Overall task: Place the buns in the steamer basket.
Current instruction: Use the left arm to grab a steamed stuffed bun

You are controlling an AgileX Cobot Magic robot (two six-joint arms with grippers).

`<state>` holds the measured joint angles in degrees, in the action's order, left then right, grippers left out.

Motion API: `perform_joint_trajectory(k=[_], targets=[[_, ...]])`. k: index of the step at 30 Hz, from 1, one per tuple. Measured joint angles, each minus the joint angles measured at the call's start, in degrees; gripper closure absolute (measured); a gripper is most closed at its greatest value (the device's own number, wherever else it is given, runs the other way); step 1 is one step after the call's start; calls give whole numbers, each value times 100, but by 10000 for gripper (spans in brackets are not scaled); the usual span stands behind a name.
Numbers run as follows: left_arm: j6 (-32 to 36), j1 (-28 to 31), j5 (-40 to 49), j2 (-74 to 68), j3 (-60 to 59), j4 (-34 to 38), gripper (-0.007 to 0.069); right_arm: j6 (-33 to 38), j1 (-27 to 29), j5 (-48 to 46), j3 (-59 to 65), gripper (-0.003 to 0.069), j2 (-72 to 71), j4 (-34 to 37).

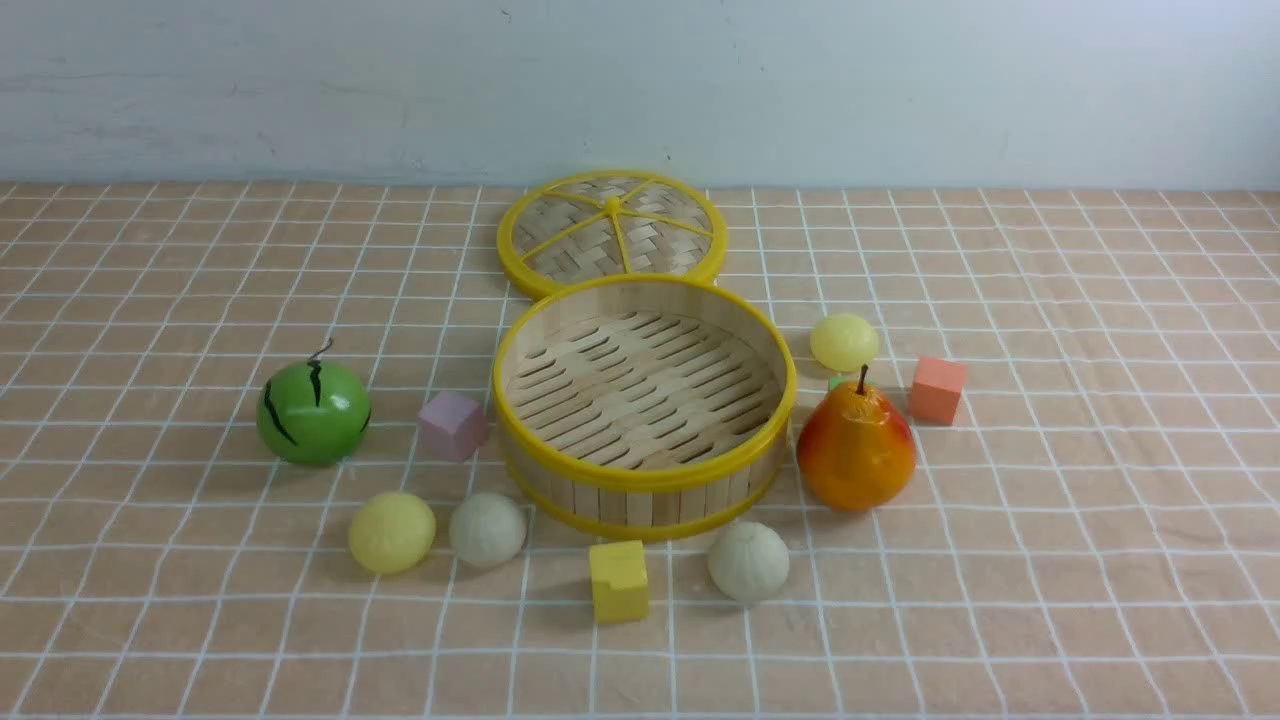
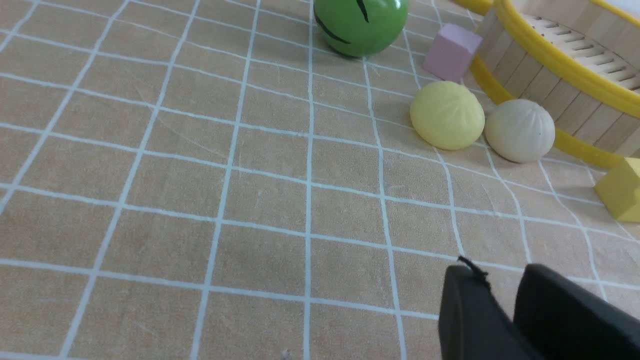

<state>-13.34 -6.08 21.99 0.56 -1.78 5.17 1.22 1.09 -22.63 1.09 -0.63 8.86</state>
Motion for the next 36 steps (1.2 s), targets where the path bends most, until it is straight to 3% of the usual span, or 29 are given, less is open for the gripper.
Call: perform_joint_trajectory(k=[16,18,19,24,27,29,33,36], targets=[[-43,0,-238,0,0,121,480,0,0,0,0,420,0,0],[-284,0,-692,0,0,641,480,0,0,0,0,420,0,0],[-577,0,-1126,0,0,1311,480,0,0,0,0,420,0,0],[-1117,0,-2104,0,0,2708,480,0,0,0,0,420,0,0],[-1208,0,-2379,0,89,3057,480,0,0,0,0,420,0,0],[-1197,0,-2199,0,234,3067,480,0,0,0,0,420,0,0],[-726,0,-922,-195,1364,2590,480,0,0,0,0,420,0,0],[-493,0,799,-1306,2581,1943,519,0,0,0,0,420,0,0]])
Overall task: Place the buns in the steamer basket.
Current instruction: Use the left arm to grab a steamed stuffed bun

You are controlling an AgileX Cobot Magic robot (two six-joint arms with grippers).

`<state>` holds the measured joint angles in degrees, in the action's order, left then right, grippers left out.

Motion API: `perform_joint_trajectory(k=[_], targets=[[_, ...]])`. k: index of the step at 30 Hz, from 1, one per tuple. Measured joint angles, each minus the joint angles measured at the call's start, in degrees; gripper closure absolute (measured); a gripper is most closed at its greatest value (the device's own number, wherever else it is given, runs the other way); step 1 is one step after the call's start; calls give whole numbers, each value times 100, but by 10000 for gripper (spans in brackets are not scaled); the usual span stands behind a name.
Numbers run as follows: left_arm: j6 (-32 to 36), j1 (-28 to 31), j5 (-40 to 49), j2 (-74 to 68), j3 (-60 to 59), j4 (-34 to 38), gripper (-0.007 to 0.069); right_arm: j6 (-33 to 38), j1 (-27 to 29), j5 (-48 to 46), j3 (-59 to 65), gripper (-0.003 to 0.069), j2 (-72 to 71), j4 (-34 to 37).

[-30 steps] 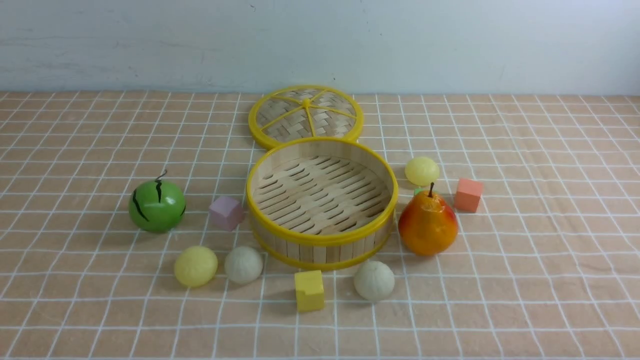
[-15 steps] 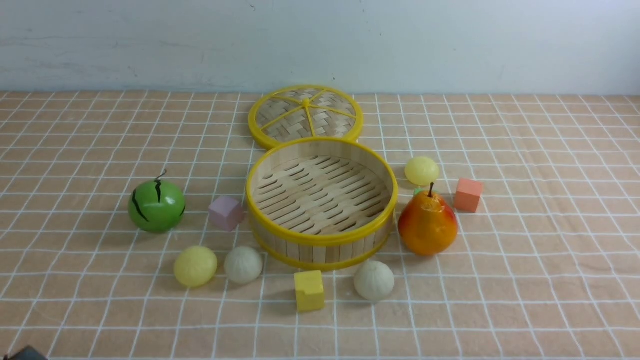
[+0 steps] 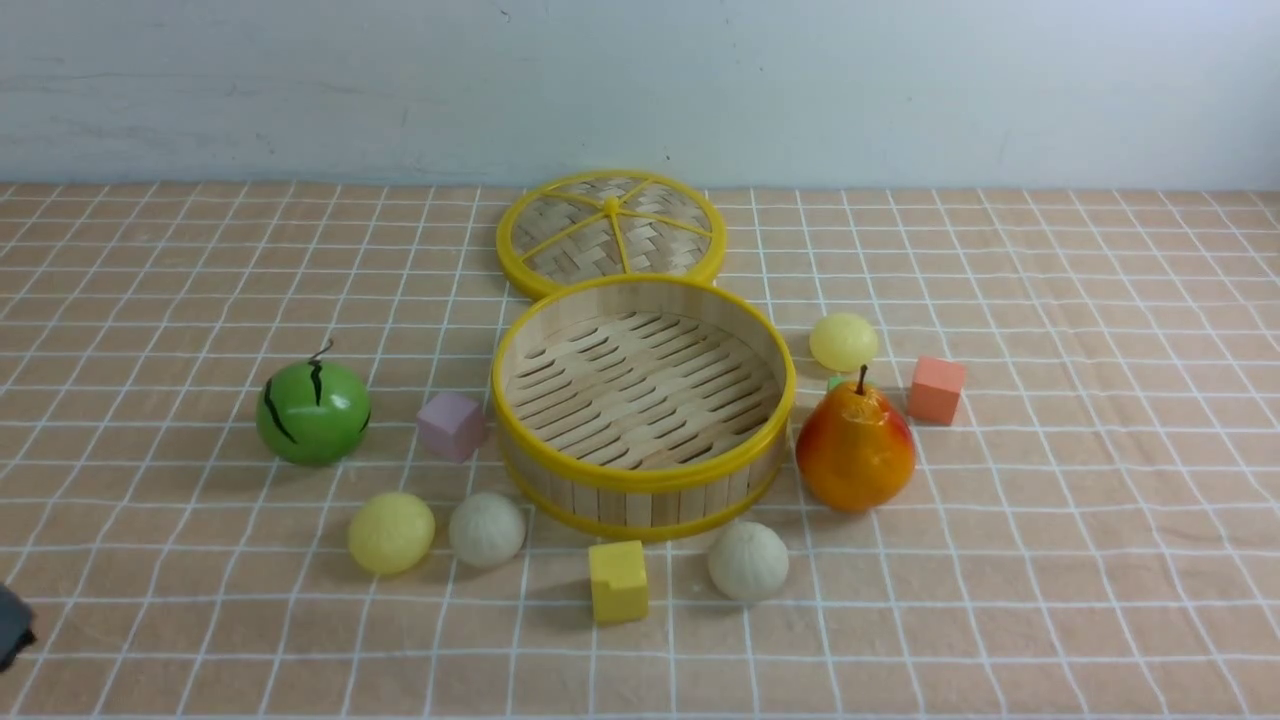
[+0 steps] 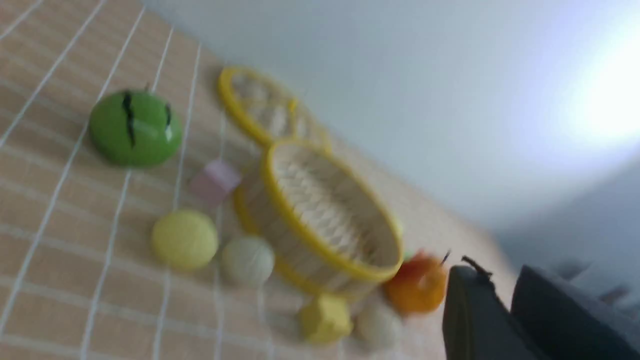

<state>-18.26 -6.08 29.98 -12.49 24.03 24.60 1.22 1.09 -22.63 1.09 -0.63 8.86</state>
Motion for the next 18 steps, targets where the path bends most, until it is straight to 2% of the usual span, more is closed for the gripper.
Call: perform_joint_trajectory(k=[2,5,7,9,13,18], targets=[[158,0,1251,-995,793,-543,574,0,0,0,0,420,0,0],[483,0,2170,-2186,1477,-1073,638,0,0,0,0,420,0,0],[775,0,2429,-2960,1791,-1276,638,0,0,0,0,420,0,0],[1059,0,2510,-3760,2102,-1351,638,0,0,0,0,420,0,0],[1469,-88,2424,-5073,2529,-1032,638,0,0,0,0,420,0,0],[1649,-1068,1762,-6386,3072,-1016,638,0,0,0,0,419,0,0]])
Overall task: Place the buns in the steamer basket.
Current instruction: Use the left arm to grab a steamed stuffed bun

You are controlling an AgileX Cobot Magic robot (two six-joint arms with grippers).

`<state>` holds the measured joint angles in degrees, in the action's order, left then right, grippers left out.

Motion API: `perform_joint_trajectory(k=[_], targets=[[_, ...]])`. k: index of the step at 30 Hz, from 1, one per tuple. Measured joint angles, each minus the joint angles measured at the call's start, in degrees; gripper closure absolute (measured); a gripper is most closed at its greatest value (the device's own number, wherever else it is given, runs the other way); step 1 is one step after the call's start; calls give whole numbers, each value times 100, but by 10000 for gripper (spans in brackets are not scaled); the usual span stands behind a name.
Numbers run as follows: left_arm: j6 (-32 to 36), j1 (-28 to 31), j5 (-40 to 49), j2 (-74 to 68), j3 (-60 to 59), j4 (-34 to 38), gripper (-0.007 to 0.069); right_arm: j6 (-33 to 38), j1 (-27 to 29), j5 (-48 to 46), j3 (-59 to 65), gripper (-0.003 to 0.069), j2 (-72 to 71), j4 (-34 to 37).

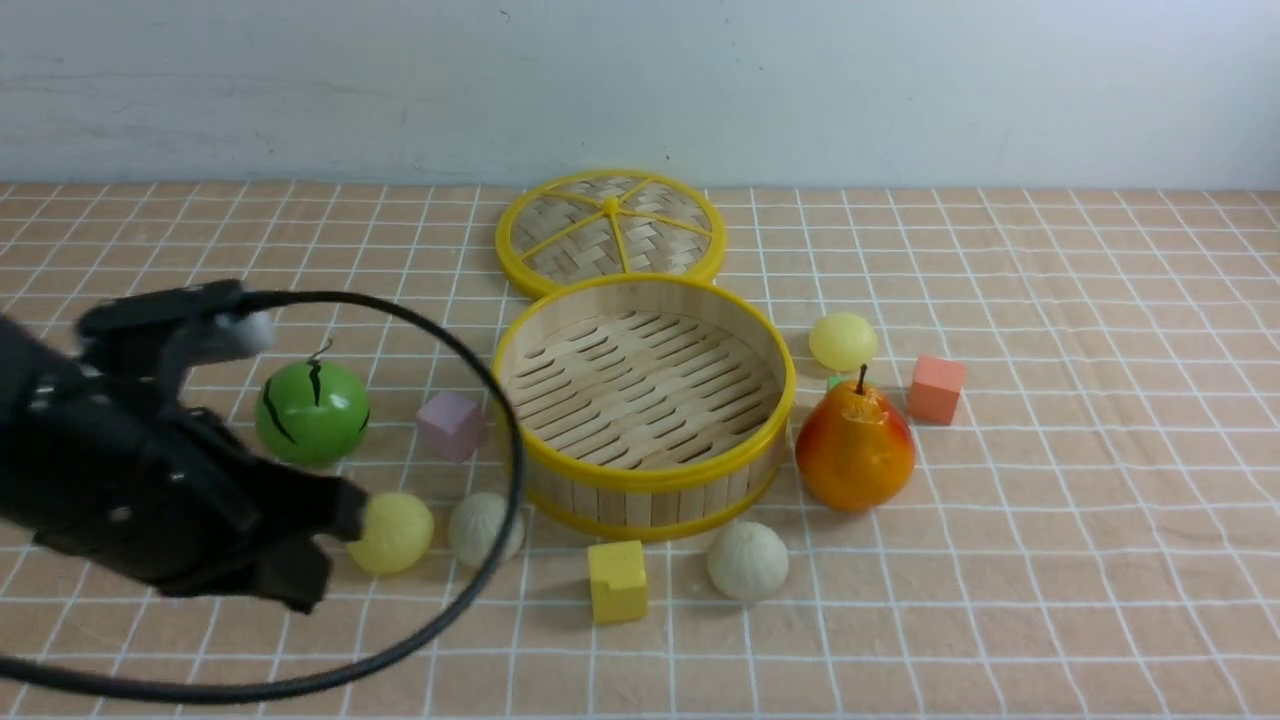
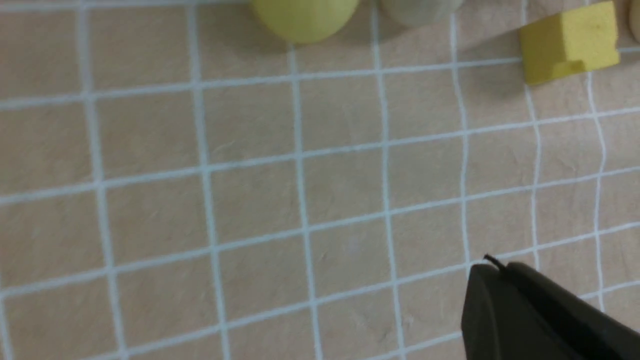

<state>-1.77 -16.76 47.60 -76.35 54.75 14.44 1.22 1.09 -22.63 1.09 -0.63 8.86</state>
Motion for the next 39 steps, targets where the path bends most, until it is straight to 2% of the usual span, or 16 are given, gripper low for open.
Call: perform_joint_trajectory(k=[4,10,12,16,20,27,31,33,36,37,38,39], targets=[[-93,-224,-225,-825,456,-397,638,0,0,0,0,419,0,0],[-262,39,-340,-1807,1176,-913,609,0,0,0,0,419,0,0],[-273,164,-380,-2046,1385,-973,569,0,0,0,0,419,0,0],[-262,304,-488,-2480,1603,-1043,435,0,0,0,0,419,0,0],[-256,309,-706,-2709,1610,-1046,353,0,0,0,0,419,0,0],[-256,320,-919,-2999,1610,-1178,326,0,0,0,0,419,0,0],[-256,320,-997,-3122,1613,-1183,327,0,0,0,0,419,0,0],[-256,320,-1034,-3183,1632,-1188,363,0,0,0,0,419,0,0],[-256,320,-1025,-3207,1649,-1170,446,0,0,0,0,419,0,0],[-256,320,-992,-3212,1664,-1162,501,0,0,0,0,419,0,0],[-249,320,-823,-3218,1735,-1136,599,0,0,0,0,419,0,0],[-231,312,-709,-3207,1790,-1129,625,0,0,0,0,419,0,0]])
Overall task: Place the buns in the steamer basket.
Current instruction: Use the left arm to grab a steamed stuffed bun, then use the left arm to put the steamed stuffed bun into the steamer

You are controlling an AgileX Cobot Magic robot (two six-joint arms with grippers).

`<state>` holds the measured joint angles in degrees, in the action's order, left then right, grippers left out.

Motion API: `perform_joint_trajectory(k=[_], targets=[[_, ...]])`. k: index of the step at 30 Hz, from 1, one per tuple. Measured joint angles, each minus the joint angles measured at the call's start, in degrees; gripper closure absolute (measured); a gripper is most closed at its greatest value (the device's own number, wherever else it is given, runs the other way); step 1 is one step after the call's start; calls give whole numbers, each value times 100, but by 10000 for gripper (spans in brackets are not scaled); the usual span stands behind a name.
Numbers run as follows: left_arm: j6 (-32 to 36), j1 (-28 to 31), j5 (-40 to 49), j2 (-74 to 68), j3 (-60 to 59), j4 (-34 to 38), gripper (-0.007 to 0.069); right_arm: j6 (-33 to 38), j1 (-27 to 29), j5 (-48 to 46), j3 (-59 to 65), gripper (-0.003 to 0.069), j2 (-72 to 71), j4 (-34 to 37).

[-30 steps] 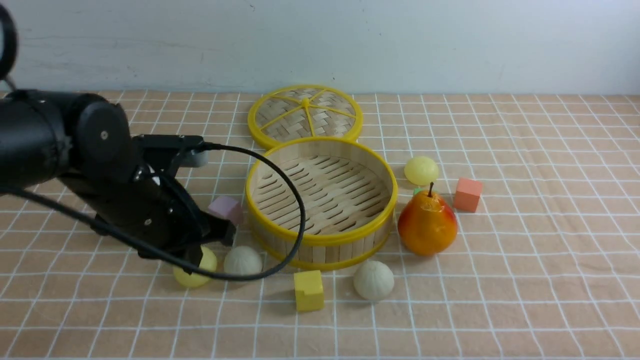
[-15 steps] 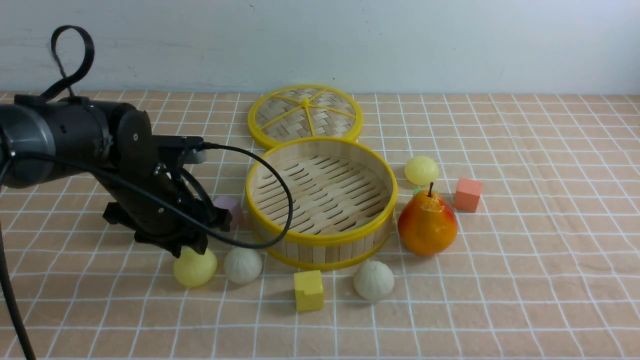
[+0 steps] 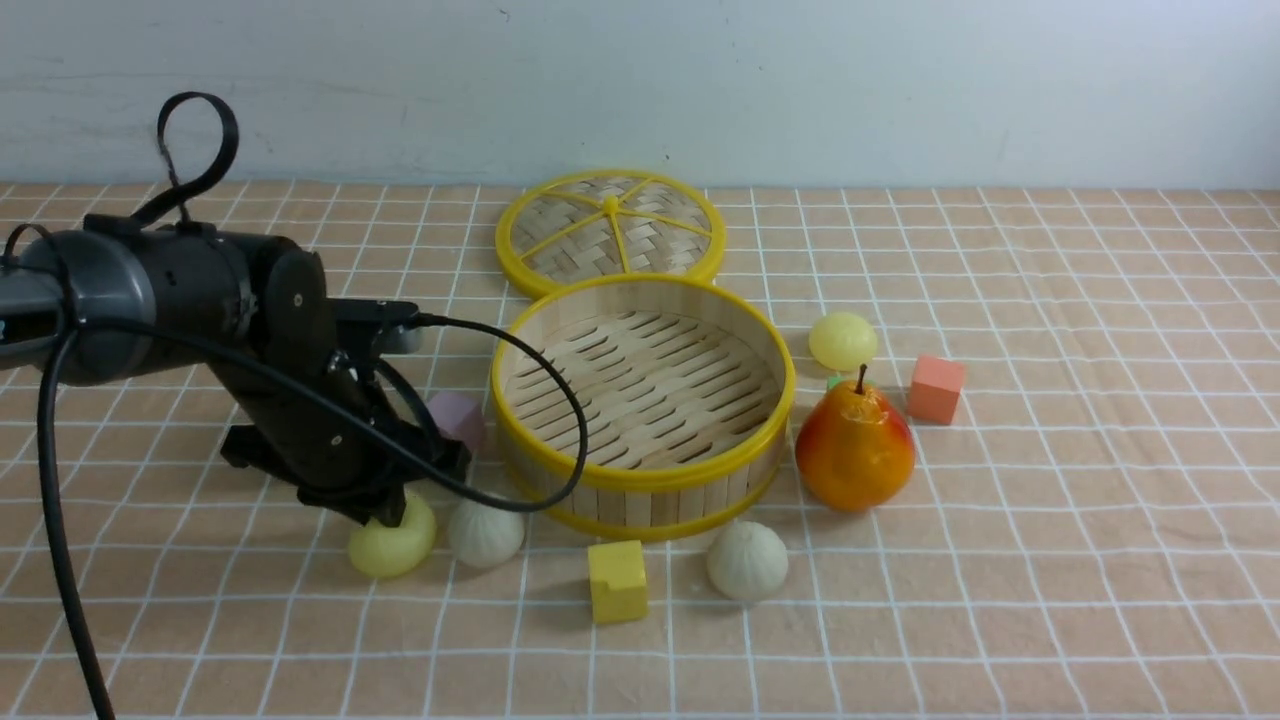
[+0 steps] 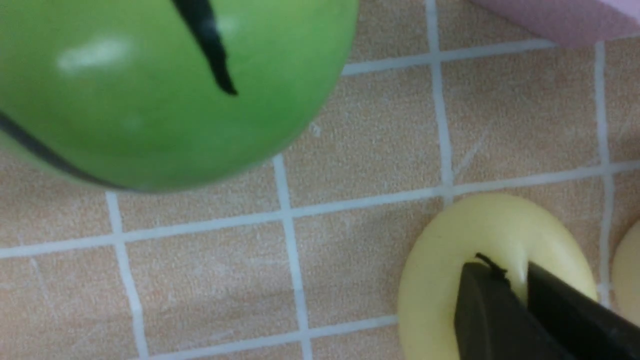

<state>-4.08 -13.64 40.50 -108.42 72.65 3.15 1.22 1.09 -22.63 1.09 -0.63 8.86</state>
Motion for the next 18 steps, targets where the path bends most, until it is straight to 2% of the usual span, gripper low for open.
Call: perform_joint_trajectory(k=[3,8,13,18], targets=[[5,-110,362,171,204,0,638,0,0,0,0,419,0,0],[129,-719,591,666,1039,15,638,0,0,0,0,419,0,0],[357,-1230,269,521,1814,94,638,0,0,0,0,419,0,0],[409,-1307,-155,-356,2157,-2,610,0,0,0,0,419,0,0]])
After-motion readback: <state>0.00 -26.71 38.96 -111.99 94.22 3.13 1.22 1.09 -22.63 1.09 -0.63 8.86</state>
